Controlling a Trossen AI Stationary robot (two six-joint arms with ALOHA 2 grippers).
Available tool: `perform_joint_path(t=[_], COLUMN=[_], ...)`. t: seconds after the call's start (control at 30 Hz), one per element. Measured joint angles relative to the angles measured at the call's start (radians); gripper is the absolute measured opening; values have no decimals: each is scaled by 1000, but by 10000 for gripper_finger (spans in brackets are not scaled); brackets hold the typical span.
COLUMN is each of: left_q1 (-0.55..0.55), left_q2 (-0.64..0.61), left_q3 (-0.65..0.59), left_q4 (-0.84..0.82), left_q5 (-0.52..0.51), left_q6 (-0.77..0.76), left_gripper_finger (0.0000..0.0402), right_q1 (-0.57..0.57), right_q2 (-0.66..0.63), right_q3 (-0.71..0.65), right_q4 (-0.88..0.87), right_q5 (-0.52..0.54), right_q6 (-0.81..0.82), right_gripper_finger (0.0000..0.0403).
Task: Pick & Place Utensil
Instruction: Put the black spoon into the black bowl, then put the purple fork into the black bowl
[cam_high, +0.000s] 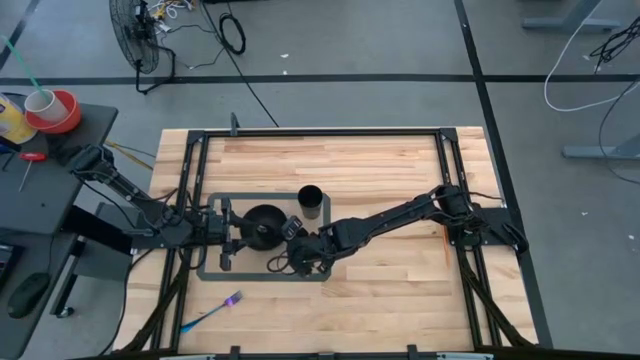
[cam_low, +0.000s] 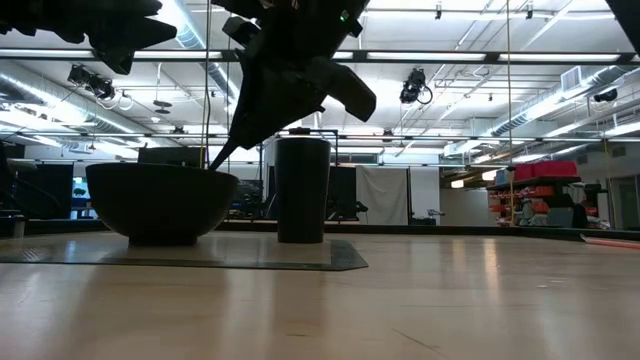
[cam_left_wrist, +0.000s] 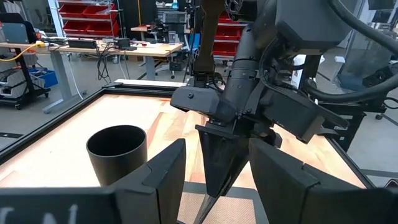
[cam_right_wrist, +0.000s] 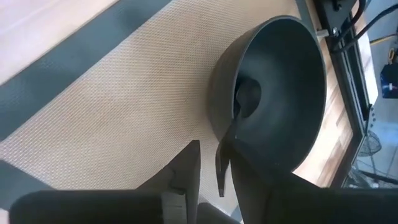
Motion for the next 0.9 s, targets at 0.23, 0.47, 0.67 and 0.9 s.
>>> perform_joint_path(t=[0.23,0.47,0.67,0.9], left_q1=[0,0,0,-18], left_q2=[0,0,12,129], left_q3=[0,0,0,36], left_q4=[0,-17,-87,-5], left_q5=[0,0,68,174], left_q6=[-1,-1,-115,-184], left_gripper_finger=[181,181,181,181], right_q1=[18,50,92,119], right_q2=[0,-7,-52,-138], right_q3=[0,0,0,0], right_q4=[35,51,59,-91], right_q5=[26,71,89,355], right_q6=[-8,-22,-2,96], right_gripper_finger=[123,151,165,169])
